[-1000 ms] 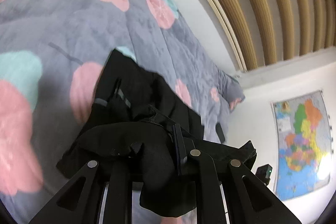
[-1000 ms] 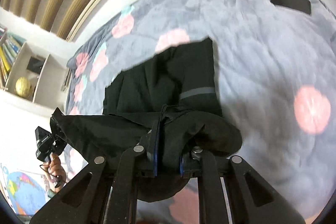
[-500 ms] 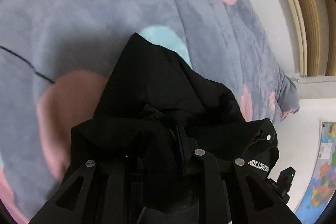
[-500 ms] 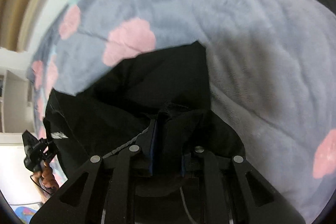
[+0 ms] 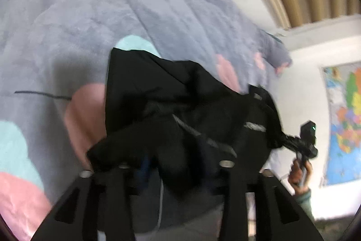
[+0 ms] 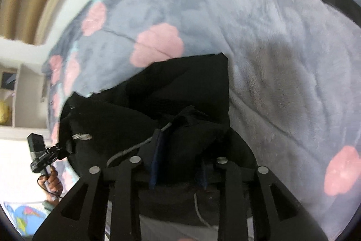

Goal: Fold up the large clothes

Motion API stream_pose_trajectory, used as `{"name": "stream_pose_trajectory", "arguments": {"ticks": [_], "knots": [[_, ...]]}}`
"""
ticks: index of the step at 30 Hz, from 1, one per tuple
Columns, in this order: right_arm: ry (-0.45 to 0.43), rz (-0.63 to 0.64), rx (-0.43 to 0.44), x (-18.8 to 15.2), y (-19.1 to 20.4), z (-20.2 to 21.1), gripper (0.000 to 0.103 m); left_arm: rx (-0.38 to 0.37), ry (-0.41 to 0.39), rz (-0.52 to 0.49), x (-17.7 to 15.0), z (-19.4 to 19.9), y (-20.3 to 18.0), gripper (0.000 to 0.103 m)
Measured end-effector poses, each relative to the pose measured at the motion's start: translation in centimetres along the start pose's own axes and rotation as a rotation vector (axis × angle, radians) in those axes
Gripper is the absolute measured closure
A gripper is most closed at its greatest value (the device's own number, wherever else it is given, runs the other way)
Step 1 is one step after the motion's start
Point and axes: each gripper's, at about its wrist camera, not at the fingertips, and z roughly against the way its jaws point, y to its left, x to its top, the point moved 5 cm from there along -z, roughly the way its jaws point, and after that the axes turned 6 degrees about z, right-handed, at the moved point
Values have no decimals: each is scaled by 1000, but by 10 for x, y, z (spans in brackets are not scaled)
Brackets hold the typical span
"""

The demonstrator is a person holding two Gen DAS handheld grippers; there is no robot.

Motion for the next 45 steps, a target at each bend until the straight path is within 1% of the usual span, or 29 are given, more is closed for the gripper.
{"name": "stream_pose_trajectory", "arguments": {"ticks": [1,2,3,4,6,8,11,14,16,19,21,22,25,28,29,30,32,33,34,35,37,38,40,41,42,43,44,45], "knots": [[-17,15,-2,-3,3,11,58,-9,0,-10,-6,10,-1,38],[-34,26,-10,-5,4,18,46,-28,-5,-19,-12,24,-1,34],[-58,42,-25,-8,5,29,34,-46,-18,-22,-16,35,-2,34],[-87,61,-39,-10,6,40,32,-54,-37,-23,-19,44,-2,33],[-124,102,-78,-13,9,52,31,-21,-75,-33,-19,55,1,27],[-136,151,-133,-15,11,53,30,32,-104,-42,-14,54,1,26],[-117,218,-193,-12,15,34,30,90,-121,-17,2,33,7,27],[-124,287,-261,0,17,12,30,136,-146,8,28,10,15,27],[-133,320,-291,10,17,1,30,132,-152,4,40,1,16,27],[-148,338,-257,25,13,-7,30,117,-136,-24,57,-13,15,26],[-142,347,-238,32,10,-13,30,127,-100,-46,64,-25,17,26],[-137,354,-238,35,8,-15,30,144,-68,-62,65,-32,19,27],[-111,373,-226,41,-2,-24,30,155,-8,-105,63,-40,22,27],[-66,383,-187,45,-8,-34,30,132,27,-155,57,-33,17,26],[-59,386,-180,47,-9,-36,30,146,34,-183,54,-30,16,26],[-53,389,-168,49,-9,-40,30,180,27,-200,53,-28,17,26],[-42,395,-151,53,-8,-47,30,285,-11,-228,58,-28,23,26],[-33,399,-141,55,-7,-52,29,307,-20,-231,61,-29,27,26],[-27,401,-133,56,-6,-57,29,305,-17,-232,66,-34,31,26],[-14,398,-124,58,-7,-64,27,280,-16,-227,70,-39,32,26],[7,387,-114,60,-8,-73,27,214,-4,-216,78,-50,31,26],[18,387,-110,60,-8,-77,27,170,12,-218,81,-57,29,26],[14,406,-121,60,-4,-79,27,111,52,-228,81,-70,23,27],[6,410,-119,60,-2,-79,32,108,64,-237,82,-76,21,26],[3,412,-116,59,1,-79,45,114,56,-256,82,-80,18,36],[10,415,-121,57,4,-80,53,119,38,-281,81,-80,14,52],[3,423,-133,56,7,-79,64,129,34,-296,79,-79,12,84],[-20,442,-160,53,12,-76,68,145,20,-302,78,-76,10,85]]}}
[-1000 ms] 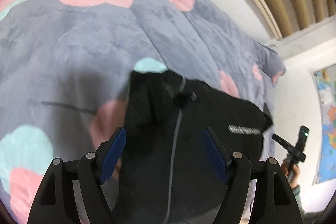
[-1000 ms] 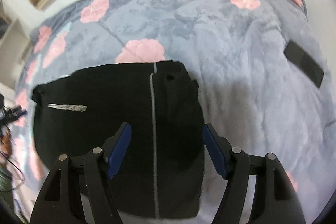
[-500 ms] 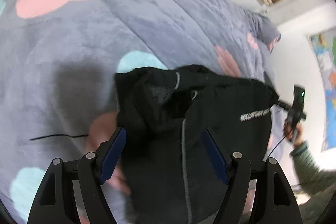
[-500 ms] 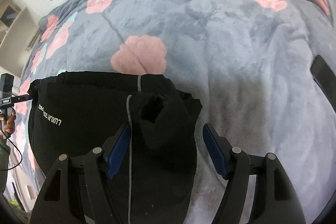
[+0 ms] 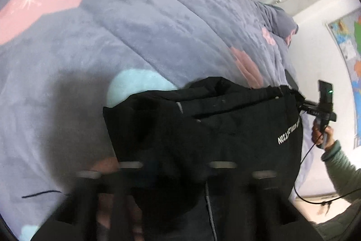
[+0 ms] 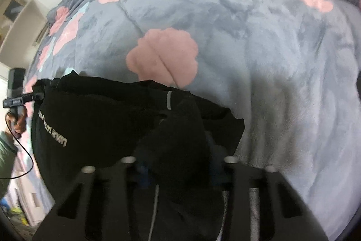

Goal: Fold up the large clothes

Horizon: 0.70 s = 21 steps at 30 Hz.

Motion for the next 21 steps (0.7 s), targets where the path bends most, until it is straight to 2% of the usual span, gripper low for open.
{"name": "stream_pose_trajectory", "arguments": {"ticks": [2,4,7,9,11,13,15,16,17,18,21], "knots": [[-40,34,-66,-2,9,12,79,19,-74,-16,-1,19,-8,89],[-100,52,-143,-1,17,35,84,11,-136,-15,2,40,-19,90],[-194,42,-220,11,18,75,85,-74,-278,-14,22,88,-41,90],[-243,41,-261,28,16,95,86,-123,-325,2,38,99,-45,90],[-256,45,-292,44,15,96,86,-81,-307,30,52,82,-37,90],[-226,28,-313,56,6,78,86,-5,-214,102,58,45,-16,90],[-151,-1,-326,59,-4,40,86,82,-113,158,52,2,6,89],[-110,-7,-335,57,-8,21,86,101,-58,190,46,-23,17,89],[-63,-12,-340,53,-13,-3,86,102,-37,209,43,-36,22,87],[-6,-16,-336,46,-16,-30,86,109,-38,230,39,-50,28,83],[67,-22,-345,34,-15,-68,85,115,-85,246,38,-54,32,78]]}}
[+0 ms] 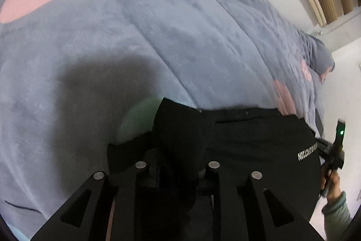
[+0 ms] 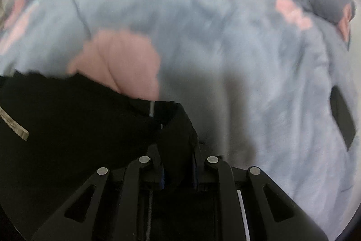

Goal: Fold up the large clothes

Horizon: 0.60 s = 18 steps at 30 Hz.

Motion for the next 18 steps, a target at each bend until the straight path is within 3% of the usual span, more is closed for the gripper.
{"name": "stream_pose_trajectory", "arguments": {"ticks": [4,6,7,8,11,15,18], "knots": [[23,3,-58,1,3,-5,76,-36,11,55,9,6,8,72],[32,11,-93,1,-2,0,57,-54,-2,77,12,22,11,66],[32,1,-93,0,-6,5,54,-66,-30,93,15,37,14,62],[27,-29,-69,-2,-13,13,51,-88,-61,105,13,53,18,57],[-28,-164,27,-15,-37,50,50,-113,-159,142,16,98,34,54],[-83,-258,81,-49,-51,105,48,26,-304,124,6,164,48,54],[-104,-242,142,-73,-16,139,48,65,-337,10,-23,191,13,54]]}}
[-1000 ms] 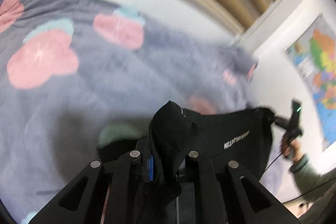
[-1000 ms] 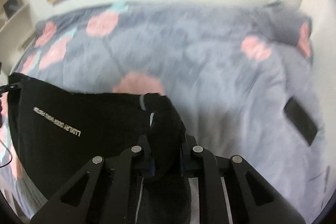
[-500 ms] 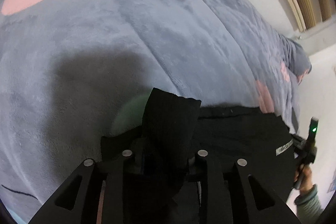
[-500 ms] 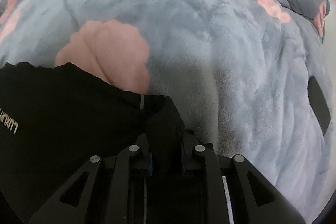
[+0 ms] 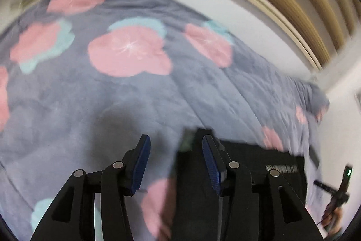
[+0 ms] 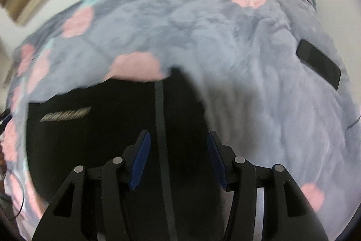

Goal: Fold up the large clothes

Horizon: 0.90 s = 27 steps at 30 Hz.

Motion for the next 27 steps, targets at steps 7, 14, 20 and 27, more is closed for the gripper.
{"name": "stream_pose_trajectory", "arguments": {"ticks": [7,14,20,27], "knots": [[-1,135,67,-49,105,15,48,-172,172,-232,-135,-3,-141,53],[9,215,-42,-64,127,-27,49,-101,329,-253,-216,-79,-176,54],[76,154,-5,-85,111,-81,46,-43,370,-231,-223,-112,-174,54],[24,130,90,-51,114,-27,47,-117,284,-238,-171,-73,-196,54]]}}
